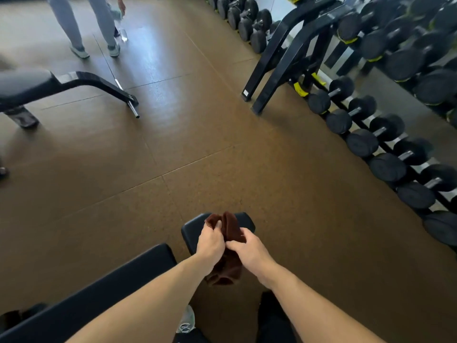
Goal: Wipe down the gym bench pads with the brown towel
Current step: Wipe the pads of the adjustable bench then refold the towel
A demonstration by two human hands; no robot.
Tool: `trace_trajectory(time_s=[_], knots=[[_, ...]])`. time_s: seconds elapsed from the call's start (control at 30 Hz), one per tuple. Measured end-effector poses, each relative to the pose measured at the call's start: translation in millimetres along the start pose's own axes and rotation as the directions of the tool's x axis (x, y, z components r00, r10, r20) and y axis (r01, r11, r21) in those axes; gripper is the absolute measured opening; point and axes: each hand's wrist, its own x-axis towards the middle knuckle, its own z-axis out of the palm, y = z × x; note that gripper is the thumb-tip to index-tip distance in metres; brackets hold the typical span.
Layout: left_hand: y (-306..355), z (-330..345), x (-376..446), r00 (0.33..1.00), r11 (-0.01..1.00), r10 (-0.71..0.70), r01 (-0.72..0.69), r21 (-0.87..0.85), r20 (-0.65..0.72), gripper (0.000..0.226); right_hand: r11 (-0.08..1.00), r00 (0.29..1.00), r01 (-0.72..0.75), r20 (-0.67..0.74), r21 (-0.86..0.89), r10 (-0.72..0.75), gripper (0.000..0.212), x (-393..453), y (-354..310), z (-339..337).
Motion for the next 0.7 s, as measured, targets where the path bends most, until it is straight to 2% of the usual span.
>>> trace_trajectory(time_s=[0.1, 0.2, 0.27, 0.33, 0.43, 0.5, 0.57, 0.6, 0.67, 0.7], knots=[[24, 35, 14, 1.0, 1.0, 0.008, -0.008, -0.007, 0.007, 0.044, 0.99, 0.997, -0.073, 0.038, 0.121, 0.069, 0.025, 26, -4, -44], [45, 75, 29, 0.998, 0.993, -0.066, 0.067, -0.099, 0.014, 0.049, 0.981, 0.996, -0.074, -0.028, 0.177, 0.08, 0.038, 59, -4, -98], [66, 113, 38, 0.997, 0.986, -0.064, 0.056, -0.155, -0.049, 0.053, 0.968, 0.994, -0.069, -0.066, 0.243, 0.088, 0.042, 88, 1, -149], [86, 145, 44, 0.989, 0.985, -0.042, 0.017, -0.169, -0.145, 0.055, 0.93, 0.985, -0.11, -0.086, 0.349, 0.149, 0.037, 110, 2, -197], [118, 191, 50, 0.968, 0.979, -0.045, -0.006, -0.202, -0.247, 0.054, 0.817, 0.957, -0.198, -0.072, 0.542, 0.28, 0.026, 135, 4, -275], [140, 214, 56, 0.962, 0.972, -0.047, -0.019, -0.236, -0.268, 0.05, 0.814, 0.962, -0.24, 0.017, 0.529, 0.272, 0.032, 146, -1, -319], [161, 230, 63, 0.971, 0.973, -0.026, -0.03, -0.228, -0.24, 0.046, 0.858, 0.968, -0.251, 0.12, 0.449, 0.221, 0.036, 154, -10, -350], [174, 240, 67, 0.975, 0.975, -0.016, -0.034, -0.22, -0.221, 0.043, 0.894, 0.97, -0.239, 0.126, 0.378, 0.206, 0.042, 162, -16, -365], [193, 250, 77, 0.981, 0.978, 0.011, -0.051, -0.202, -0.196, 0.031, 0.938, 0.982, -0.185, 0.028, 0.293, 0.185, 0.047, 181, -24, -381], [202, 253, 84, 0.98, 0.977, 0.019, -0.06, -0.202, -0.198, 0.021, 0.943, 0.983, -0.162, -0.035, 0.291, 0.18, 0.041, 194, -28, -387]])
